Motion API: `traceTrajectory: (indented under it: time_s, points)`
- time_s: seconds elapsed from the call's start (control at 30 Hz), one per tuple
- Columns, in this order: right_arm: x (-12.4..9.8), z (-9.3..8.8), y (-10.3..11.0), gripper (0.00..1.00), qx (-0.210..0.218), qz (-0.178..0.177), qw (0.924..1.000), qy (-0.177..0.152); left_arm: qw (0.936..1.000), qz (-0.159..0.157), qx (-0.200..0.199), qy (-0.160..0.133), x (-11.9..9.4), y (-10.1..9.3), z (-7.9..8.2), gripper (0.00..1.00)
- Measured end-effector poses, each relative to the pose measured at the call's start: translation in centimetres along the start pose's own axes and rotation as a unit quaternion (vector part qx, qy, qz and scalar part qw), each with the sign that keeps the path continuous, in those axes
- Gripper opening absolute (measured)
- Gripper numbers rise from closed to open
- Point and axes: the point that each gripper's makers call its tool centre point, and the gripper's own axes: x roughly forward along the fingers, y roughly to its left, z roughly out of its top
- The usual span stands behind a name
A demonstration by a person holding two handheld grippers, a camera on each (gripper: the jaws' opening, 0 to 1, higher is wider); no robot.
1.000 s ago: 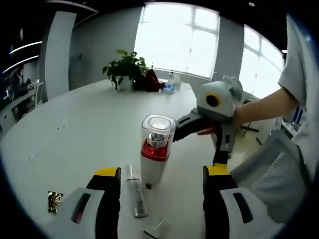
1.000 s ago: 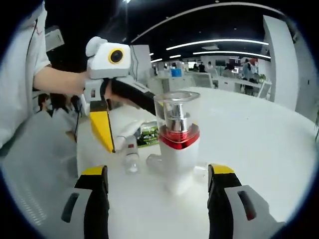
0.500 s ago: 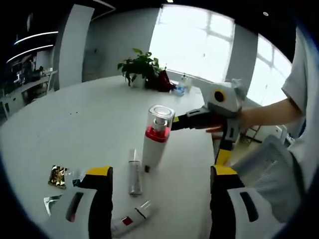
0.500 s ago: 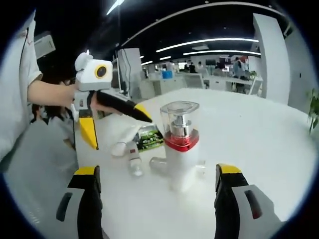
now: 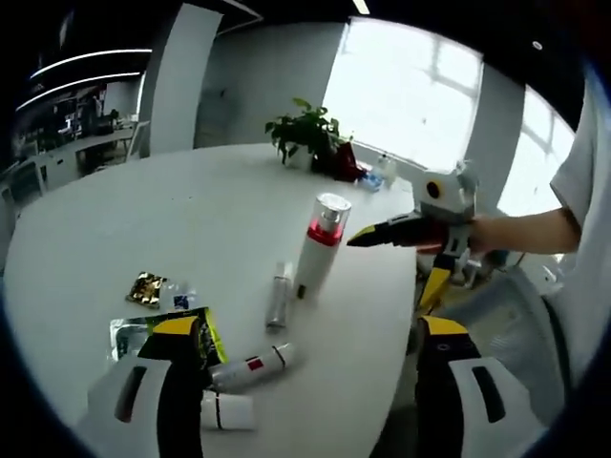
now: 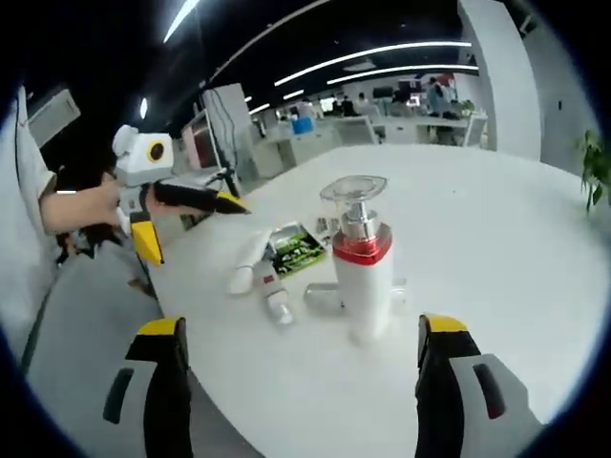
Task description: Arrange the skincare products in the storage area until every visible bottle or jar stands upright without overlapping.
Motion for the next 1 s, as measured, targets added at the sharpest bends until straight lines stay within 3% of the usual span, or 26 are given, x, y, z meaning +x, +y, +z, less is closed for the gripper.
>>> traceTrajectory:
  time_s: [0.17, 0.3, 0.43, 0.77, 1.0]
  points:
    - [-0.2, -0.4, 1.4, 0.99, 0.021, 0.0, 0.9994, 0.026, 0.9996, 0.02, -0.017, -0.011, -2.1, 0.2, -0.6, 0.87]
    - [-0.7, -1.0, 2.7, 0.91, 0.028, 0.0, 0.9987, 0.042, 0.9986, 0.031, -0.035, -0.022, -3.9, 0.0, -1.1, 0.89]
    - [-0.9, -1.1, 3.5, 0.99, 0.038, -0.003, 0.9984, 0.041, 0.9978, 0.046, -0.041, -0.025, -5.5, -0.3, -2.0, 0.92]
    - [-1.9, 0.1, 5.2, 0.99, 0.053, -0.01, 0.9982, 0.026, 0.9943, 0.08, -0.063, -0.03, -8.7, -0.1, -3.7, 0.96]
    - [-2.1, 1.4, 7.5, 0.99, 0.039, -0.009, 0.9991, 0.015, 0.9918, 0.099, -0.081, -0.014, -10.8, -0.9, -5.8, 0.99]
